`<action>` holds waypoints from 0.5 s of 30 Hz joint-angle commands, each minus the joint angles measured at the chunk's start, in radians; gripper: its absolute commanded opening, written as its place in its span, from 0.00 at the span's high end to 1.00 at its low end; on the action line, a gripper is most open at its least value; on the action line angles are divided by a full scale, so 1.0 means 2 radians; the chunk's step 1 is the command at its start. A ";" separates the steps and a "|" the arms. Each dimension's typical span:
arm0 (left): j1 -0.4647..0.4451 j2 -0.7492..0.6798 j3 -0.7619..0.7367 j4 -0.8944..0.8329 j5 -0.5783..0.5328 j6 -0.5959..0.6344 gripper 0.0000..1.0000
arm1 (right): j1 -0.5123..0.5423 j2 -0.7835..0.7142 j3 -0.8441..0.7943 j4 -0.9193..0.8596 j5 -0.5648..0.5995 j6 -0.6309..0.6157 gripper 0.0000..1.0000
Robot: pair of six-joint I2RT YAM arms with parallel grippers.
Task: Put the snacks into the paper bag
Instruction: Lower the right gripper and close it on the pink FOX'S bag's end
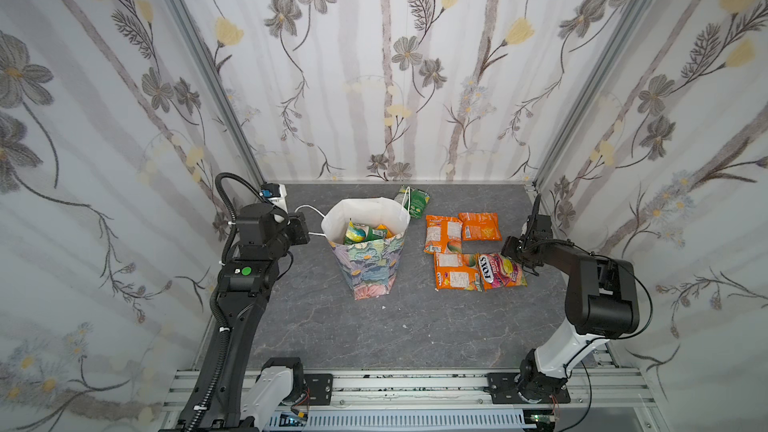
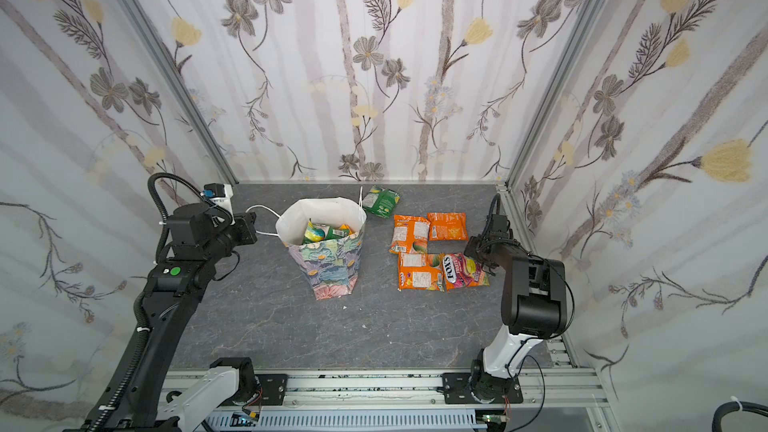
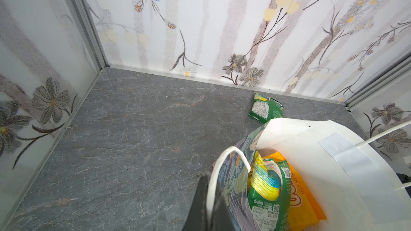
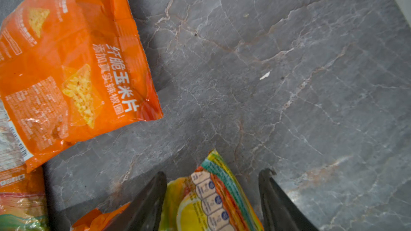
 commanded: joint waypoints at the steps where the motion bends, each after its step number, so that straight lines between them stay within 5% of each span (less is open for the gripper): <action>1: 0.001 0.001 0.010 0.016 0.009 -0.004 1.00 | 0.001 0.008 0.004 0.003 -0.002 -0.005 0.37; 8: 0.000 -0.002 0.020 0.002 0.002 0.004 1.00 | 0.013 0.013 0.000 0.008 0.000 -0.004 0.47; 15: 0.000 -0.003 0.021 -0.004 0.000 0.005 1.00 | 0.014 0.026 0.008 0.010 -0.005 -0.003 0.72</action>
